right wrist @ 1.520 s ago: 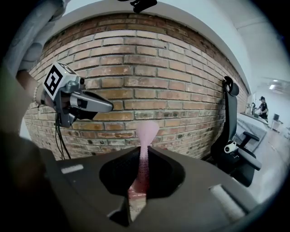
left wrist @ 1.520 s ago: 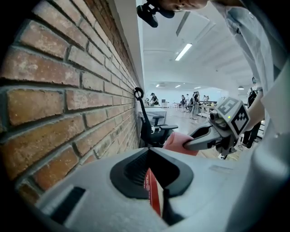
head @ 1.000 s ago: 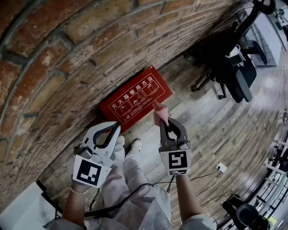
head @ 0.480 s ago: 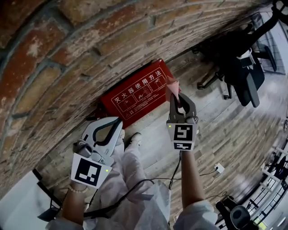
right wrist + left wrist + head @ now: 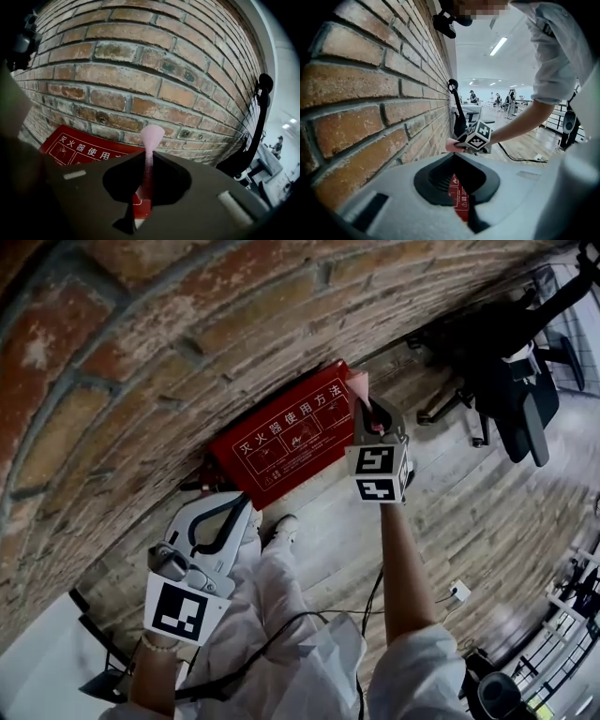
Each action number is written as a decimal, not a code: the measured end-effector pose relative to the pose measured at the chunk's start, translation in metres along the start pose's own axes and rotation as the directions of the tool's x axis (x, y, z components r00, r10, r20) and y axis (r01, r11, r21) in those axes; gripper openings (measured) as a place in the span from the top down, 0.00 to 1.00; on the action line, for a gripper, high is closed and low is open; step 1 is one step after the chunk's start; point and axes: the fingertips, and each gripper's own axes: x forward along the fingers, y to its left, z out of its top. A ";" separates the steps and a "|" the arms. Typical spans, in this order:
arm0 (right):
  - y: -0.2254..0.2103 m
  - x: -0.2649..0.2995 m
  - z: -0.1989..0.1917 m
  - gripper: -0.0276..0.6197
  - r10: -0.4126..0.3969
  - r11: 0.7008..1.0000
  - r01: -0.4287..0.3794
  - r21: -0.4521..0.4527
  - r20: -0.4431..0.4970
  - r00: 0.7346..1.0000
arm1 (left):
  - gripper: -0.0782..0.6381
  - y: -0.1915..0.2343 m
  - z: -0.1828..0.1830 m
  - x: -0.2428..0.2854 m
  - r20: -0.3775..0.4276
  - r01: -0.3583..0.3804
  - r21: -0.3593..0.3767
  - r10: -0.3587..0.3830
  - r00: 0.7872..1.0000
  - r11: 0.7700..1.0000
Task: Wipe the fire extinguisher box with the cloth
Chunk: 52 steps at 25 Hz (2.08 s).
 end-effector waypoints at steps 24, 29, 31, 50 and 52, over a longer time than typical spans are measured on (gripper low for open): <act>0.020 0.088 -0.023 0.91 0.043 0.991 -0.062 -0.122 -0.148 0.988 | 0.89 0.011 -0.036 -0.002 -0.055 -0.057 -0.045 0.055 0.997 0.997; 0.032 0.090 -0.026 0.91 0.084 0.994 -0.095 -0.061 -0.157 0.984 | 0.89 0.012 -0.038 -0.002 -0.056 -0.059 -0.047 0.057 0.997 0.997; 0.035 0.090 -0.026 0.91 0.091 0.994 -0.100 -0.053 -0.156 0.984 | 0.89 0.012 -0.039 -0.002 -0.057 -0.060 -0.051 0.057 0.997 0.997; 0.070 0.081 -0.013 0.91 0.147 0.989 -0.144 0.043 -0.106 0.983 | 0.89 0.014 -0.042 -0.008 -0.042 -0.053 -0.061 0.050 0.998 0.997; 0.071 0.080 -0.014 0.91 0.144 0.989 -0.139 0.047 -0.109 0.984 | 0.89 0.013 -0.042 -0.009 -0.041 -0.052 -0.062 0.049 0.998 0.997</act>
